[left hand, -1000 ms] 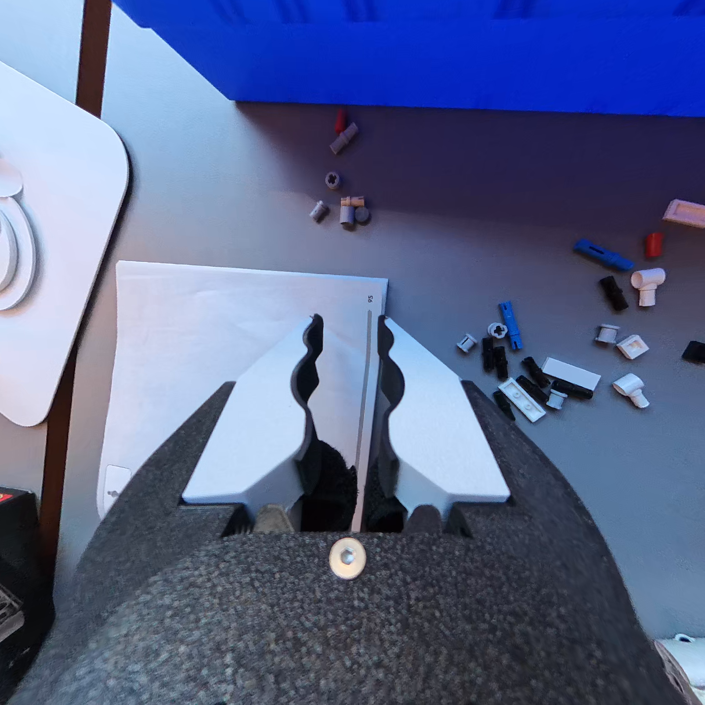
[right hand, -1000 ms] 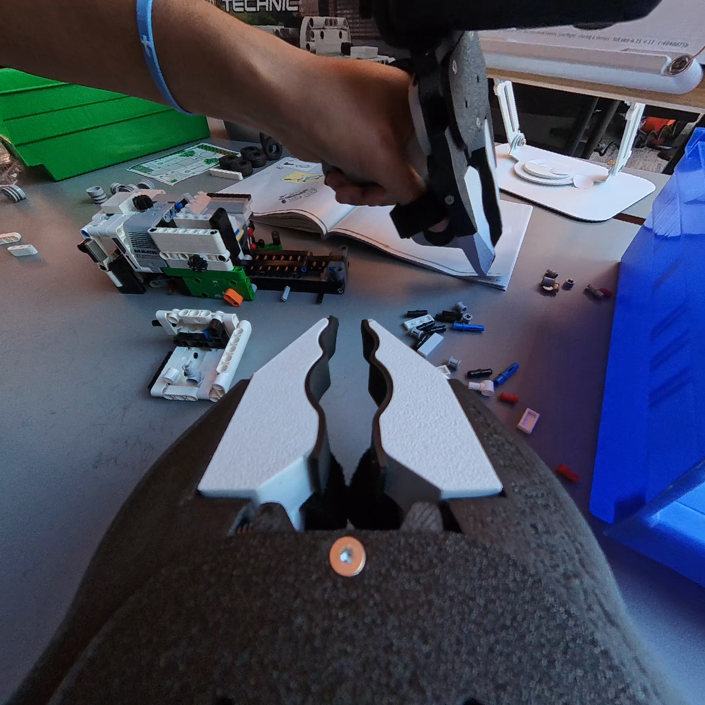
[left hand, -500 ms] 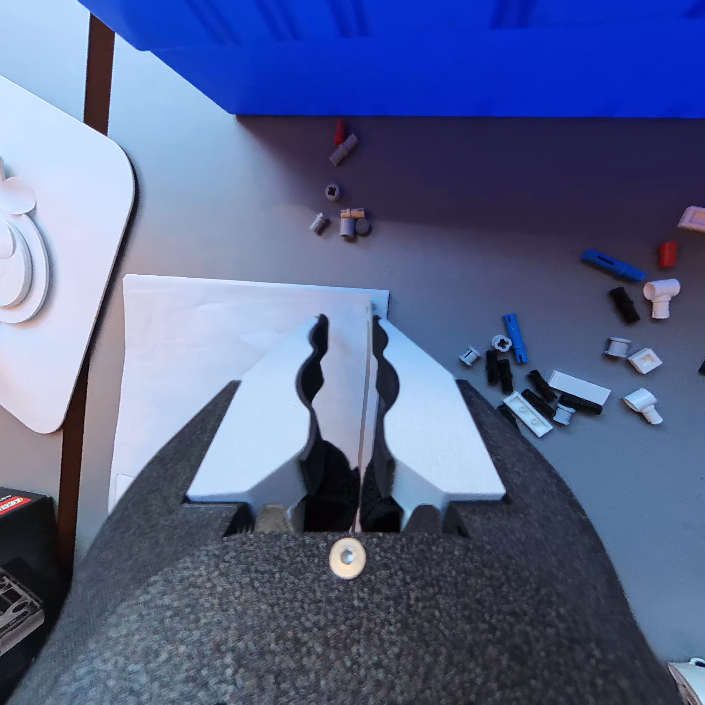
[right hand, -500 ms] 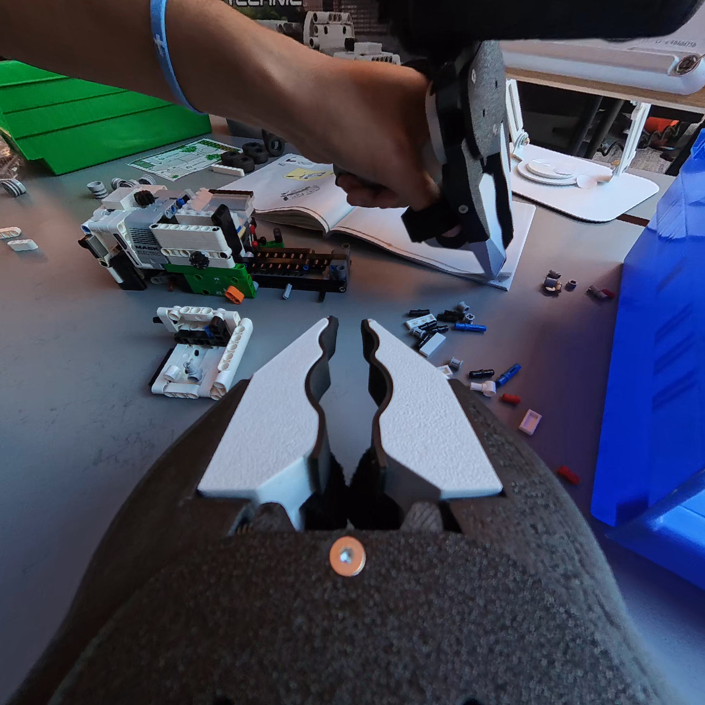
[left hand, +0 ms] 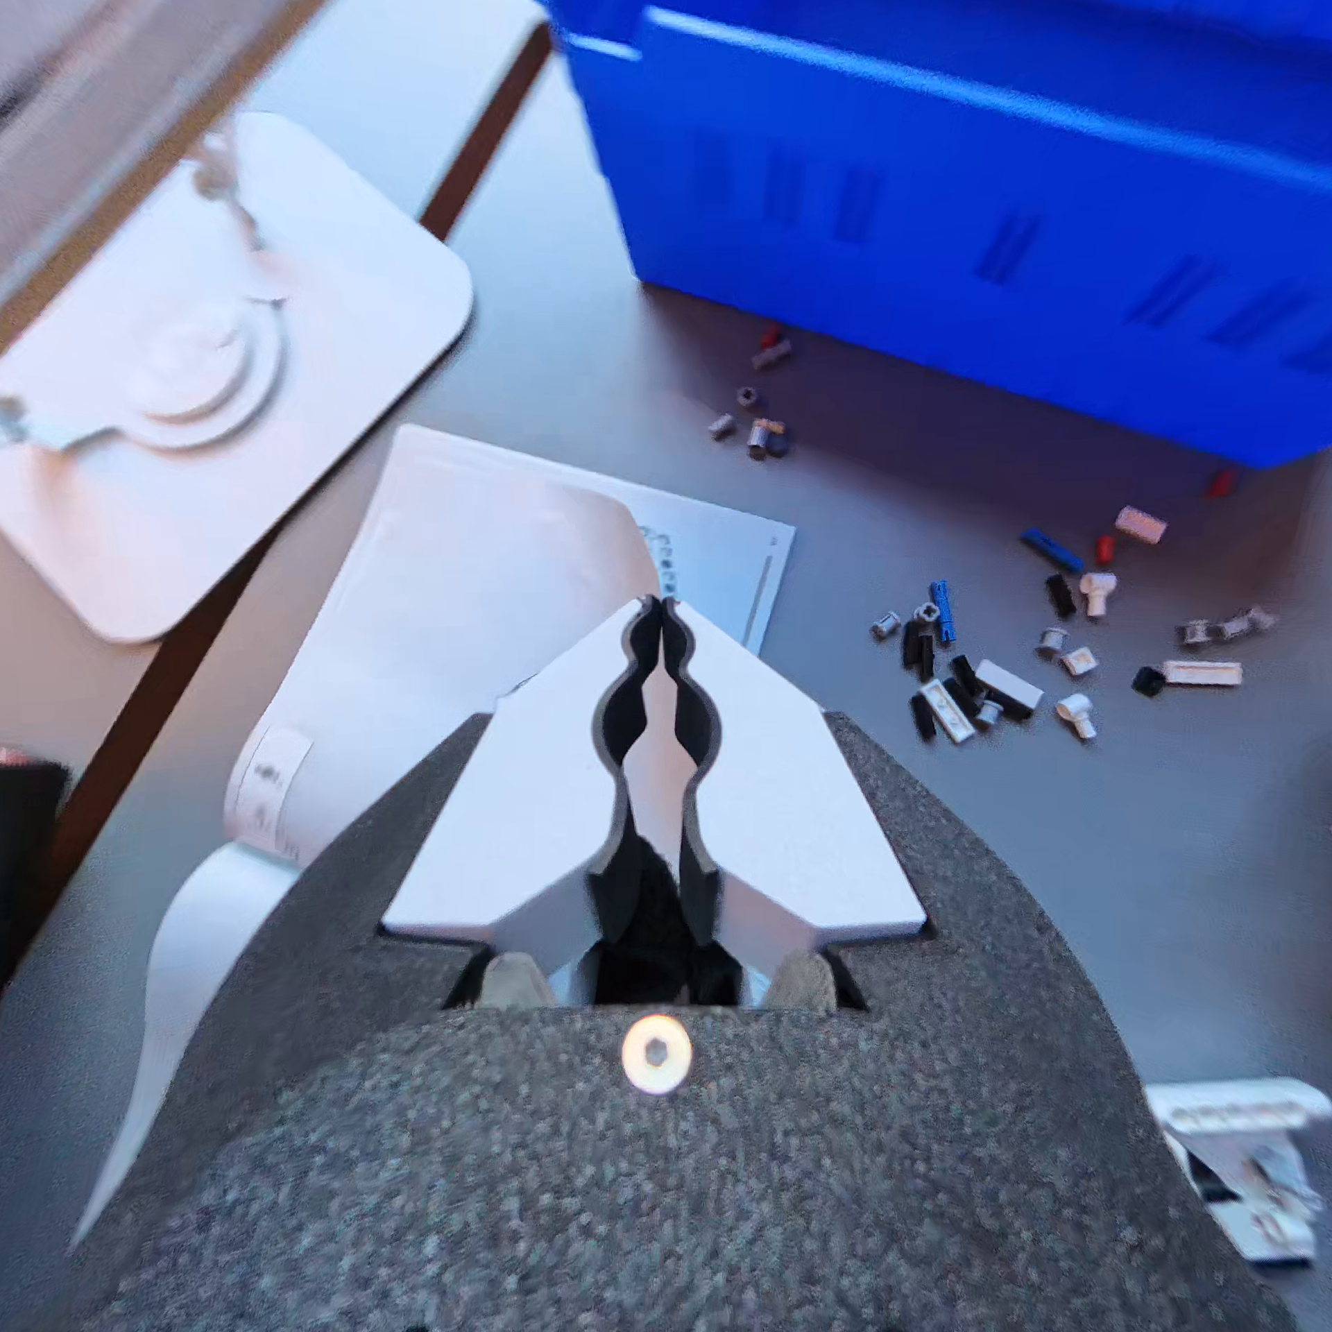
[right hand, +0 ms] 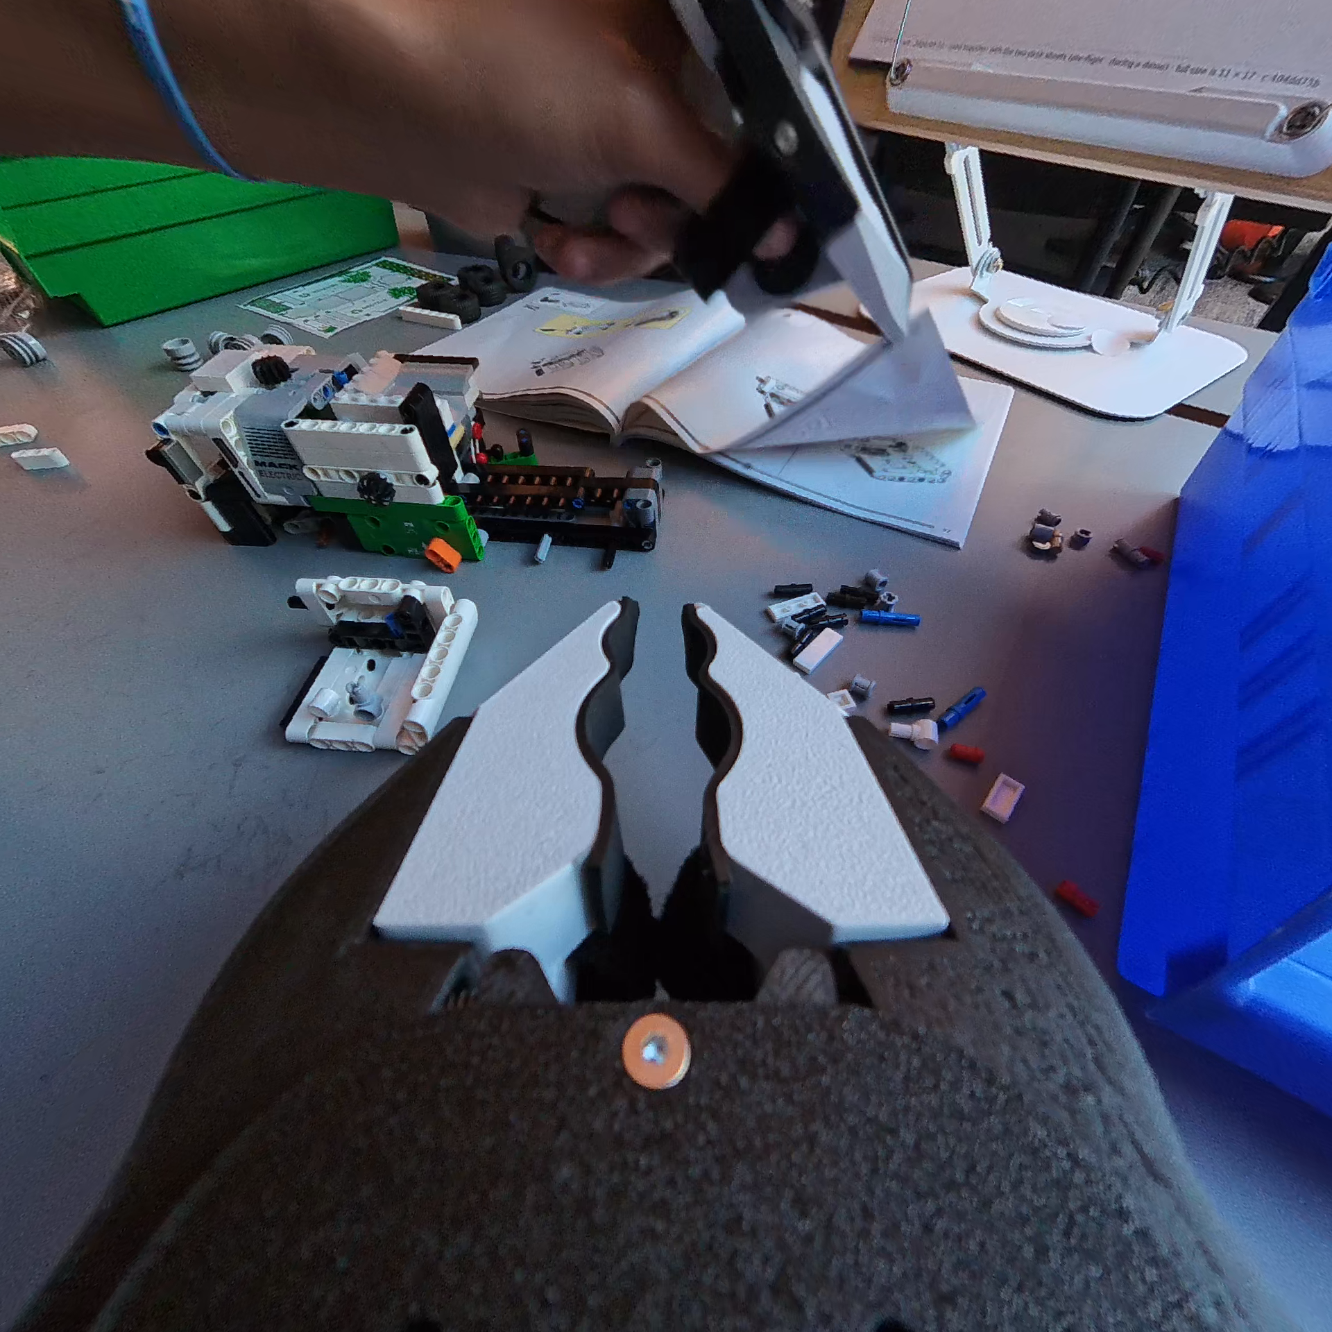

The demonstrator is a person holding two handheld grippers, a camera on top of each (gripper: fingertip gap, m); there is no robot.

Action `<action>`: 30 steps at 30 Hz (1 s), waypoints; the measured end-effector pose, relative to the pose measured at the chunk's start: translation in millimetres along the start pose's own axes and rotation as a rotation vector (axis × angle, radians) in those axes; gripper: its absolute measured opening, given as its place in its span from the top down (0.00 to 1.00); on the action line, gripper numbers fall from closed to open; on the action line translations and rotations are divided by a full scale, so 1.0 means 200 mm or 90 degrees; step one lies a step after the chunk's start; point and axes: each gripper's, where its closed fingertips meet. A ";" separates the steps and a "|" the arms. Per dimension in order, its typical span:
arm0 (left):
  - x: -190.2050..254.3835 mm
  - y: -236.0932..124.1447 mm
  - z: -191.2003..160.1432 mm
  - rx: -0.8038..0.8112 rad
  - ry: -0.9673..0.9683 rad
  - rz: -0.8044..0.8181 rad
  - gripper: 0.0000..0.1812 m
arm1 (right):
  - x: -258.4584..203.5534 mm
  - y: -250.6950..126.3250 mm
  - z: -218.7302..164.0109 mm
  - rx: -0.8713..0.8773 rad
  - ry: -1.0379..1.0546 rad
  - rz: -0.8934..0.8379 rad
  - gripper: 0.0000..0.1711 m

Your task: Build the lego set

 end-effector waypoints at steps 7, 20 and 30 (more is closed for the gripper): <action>-0.31 -0.50 -0.32 0.138 -0.217 0.103 1.00 | 0.00 0.01 -0.01 -0.007 -0.005 -0.003 0.93; -0.22 -0.85 -1.24 0.019 -0.401 0.210 0.99 | 0.01 0.01 -0.01 -0.014 0.009 -0.002 0.93; -0.18 -1.19 -0.80 0.160 -0.230 0.259 0.87 | 0.02 0.02 -0.02 -0.022 0.012 -0.007 0.93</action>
Point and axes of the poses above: each gripper's, where its closed fingertips meet, y out along the fingers, z out of its top, x = y × z across the jaws, and after that the axes turned 2 degrees about y, right-handed
